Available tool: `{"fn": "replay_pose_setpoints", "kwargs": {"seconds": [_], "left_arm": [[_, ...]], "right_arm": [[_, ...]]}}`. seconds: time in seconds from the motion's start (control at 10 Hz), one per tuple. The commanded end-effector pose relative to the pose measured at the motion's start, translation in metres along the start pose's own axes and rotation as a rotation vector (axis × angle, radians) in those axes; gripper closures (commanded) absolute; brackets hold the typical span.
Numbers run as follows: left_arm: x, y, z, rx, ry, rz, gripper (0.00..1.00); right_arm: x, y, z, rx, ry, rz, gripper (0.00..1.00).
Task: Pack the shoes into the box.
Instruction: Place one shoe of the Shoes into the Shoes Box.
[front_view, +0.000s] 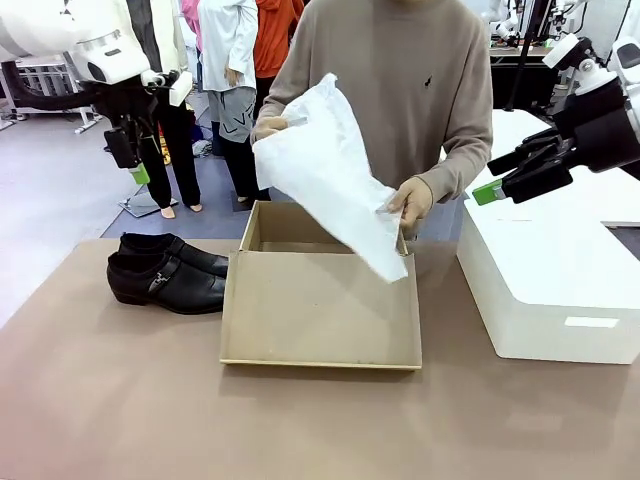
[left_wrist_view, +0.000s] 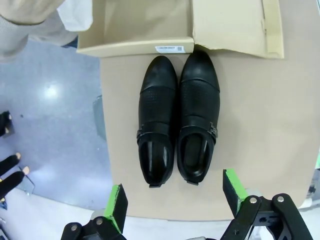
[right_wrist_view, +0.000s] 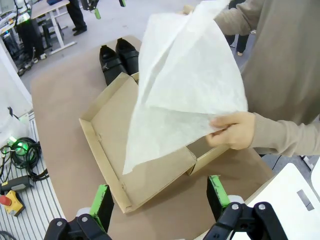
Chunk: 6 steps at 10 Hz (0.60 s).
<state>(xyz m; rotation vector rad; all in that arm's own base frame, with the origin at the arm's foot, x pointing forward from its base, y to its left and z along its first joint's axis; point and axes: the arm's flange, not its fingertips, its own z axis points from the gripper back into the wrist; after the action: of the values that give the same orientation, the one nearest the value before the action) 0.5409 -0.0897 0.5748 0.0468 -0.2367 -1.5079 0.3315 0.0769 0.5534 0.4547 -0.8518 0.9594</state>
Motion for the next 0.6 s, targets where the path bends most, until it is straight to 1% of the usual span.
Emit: {"fn": "replay_pose_setpoints", "kwargs": {"seconds": [0.0, 0.2, 0.4, 0.5], "left_arm": [[-0.004, -0.003, 0.0, -0.003, -0.004, 0.001, 0.0], [0.0, 0.0, 0.0, 0.0, 0.0, 0.0, 0.0], [-0.014, 0.014, -0.019, -0.023, 0.039, 0.0, 0.0], [-0.021, 0.022, -0.03, -0.04, 0.029, -0.017, 0.0]], "right_arm": [[0.0, -0.002, -0.001, 0.009, -0.013, 0.01, 0.0], [0.0, -0.002, -0.001, 0.009, -0.013, 0.01, 0.0], [0.0, -0.002, -0.001, 0.009, -0.013, 0.01, 0.0], [0.0, -0.002, -0.001, 0.009, -0.013, 0.01, 0.0]]}}
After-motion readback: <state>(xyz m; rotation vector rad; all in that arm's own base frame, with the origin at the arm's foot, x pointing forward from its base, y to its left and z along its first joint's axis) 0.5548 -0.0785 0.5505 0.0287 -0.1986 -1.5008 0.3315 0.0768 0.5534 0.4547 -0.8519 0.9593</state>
